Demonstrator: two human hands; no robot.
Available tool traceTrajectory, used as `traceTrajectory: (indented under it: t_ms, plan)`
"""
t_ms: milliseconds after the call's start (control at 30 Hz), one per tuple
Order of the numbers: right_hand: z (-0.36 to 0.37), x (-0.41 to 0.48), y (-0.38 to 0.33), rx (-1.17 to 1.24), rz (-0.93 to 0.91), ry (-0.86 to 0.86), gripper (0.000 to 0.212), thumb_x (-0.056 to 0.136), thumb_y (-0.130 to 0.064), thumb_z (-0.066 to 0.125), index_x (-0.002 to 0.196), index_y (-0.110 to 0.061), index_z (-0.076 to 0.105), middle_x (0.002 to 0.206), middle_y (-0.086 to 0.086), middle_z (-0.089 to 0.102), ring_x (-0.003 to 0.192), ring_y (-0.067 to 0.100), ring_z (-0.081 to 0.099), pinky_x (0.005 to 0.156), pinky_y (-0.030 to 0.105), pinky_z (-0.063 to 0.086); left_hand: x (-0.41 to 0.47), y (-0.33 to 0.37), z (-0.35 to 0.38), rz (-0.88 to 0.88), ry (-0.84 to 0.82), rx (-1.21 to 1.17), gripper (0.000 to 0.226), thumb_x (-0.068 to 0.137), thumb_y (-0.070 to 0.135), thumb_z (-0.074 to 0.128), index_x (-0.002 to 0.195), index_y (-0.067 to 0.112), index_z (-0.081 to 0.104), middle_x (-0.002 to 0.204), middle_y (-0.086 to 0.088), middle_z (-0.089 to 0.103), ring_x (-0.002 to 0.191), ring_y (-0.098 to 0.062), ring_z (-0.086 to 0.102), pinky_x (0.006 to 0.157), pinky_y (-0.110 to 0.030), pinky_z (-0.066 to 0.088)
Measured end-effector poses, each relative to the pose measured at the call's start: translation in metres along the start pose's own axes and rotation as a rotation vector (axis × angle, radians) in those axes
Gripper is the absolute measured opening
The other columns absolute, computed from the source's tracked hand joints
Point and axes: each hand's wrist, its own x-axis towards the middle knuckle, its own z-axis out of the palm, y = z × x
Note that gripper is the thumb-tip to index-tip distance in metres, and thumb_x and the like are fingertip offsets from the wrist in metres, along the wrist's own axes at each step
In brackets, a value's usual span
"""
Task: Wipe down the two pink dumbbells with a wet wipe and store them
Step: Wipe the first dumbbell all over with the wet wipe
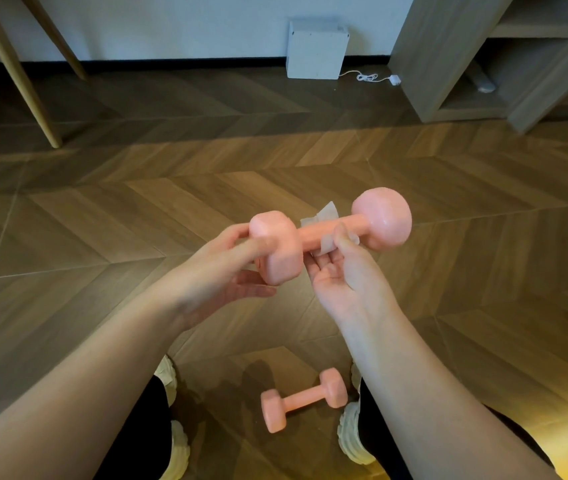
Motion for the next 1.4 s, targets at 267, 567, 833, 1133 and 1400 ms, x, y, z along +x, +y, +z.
traceTrajectory:
  t_ms: [267,567,833,1133,1400]
  plan:
    - [0.001,-0.005,0.002,-0.054,0.017,-0.063,0.02,0.094,-0.014,0.064,0.112,-0.008,0.059,0.098,0.016,0.074,0.08,0.025,0.076,0.083,0.044,0.056,0.001,-0.005,-0.001,0.117,0.095,0.032,0.035,0.092,0.026,0.067,0.126,0.027,0.058,0.117,-0.003,0.065,0.093,-0.012,0.071,0.072,-0.029,0.06]
    - [0.0,-0.006,0.008,-0.013,0.055,-0.033,0.014,0.094,-0.012,0.064,0.106,-0.01,0.058,0.086,0.014,0.076,0.09,0.028,0.072,0.104,0.05,0.047,0.003,-0.006,-0.008,0.103,0.077,0.175,0.069,0.073,0.045,0.078,0.134,0.04,0.049,0.12,-0.002,0.065,0.098,-0.018,0.072,0.082,-0.041,0.062]
    - [-0.001,-0.006,0.006,-0.072,0.065,-0.085,0.026,0.094,-0.007,0.063,0.119,-0.009,0.056,0.101,0.017,0.074,0.1,0.03,0.07,0.104,0.051,0.046,0.007,-0.015,-0.011,0.258,0.123,0.312,0.087,0.065,0.019,0.091,0.135,0.041,0.045,0.12,0.014,0.058,0.097,0.005,0.062,0.076,-0.015,0.053]
    - [0.002,-0.008,0.003,-0.204,0.024,-0.231,0.026,0.098,-0.014,0.056,0.124,-0.013,0.059,0.123,0.012,0.067,0.116,0.024,0.063,0.113,0.05,0.036,0.007,-0.007,-0.014,0.391,0.175,0.288,0.074,0.059,0.028,0.086,0.123,0.041,0.052,0.101,0.028,0.066,0.097,0.004,0.062,0.076,-0.015,0.052]
    - [0.007,-0.013,0.006,-0.373,-0.102,-0.251,0.051,0.073,-0.03,0.068,0.122,-0.016,0.065,0.119,0.007,0.071,0.111,0.02,0.067,0.102,0.041,0.05,-0.002,-0.01,-0.014,0.504,0.126,0.383,0.08,0.065,0.021,0.091,0.128,0.041,0.046,0.111,0.033,0.055,0.11,0.004,0.057,0.08,-0.015,0.053]
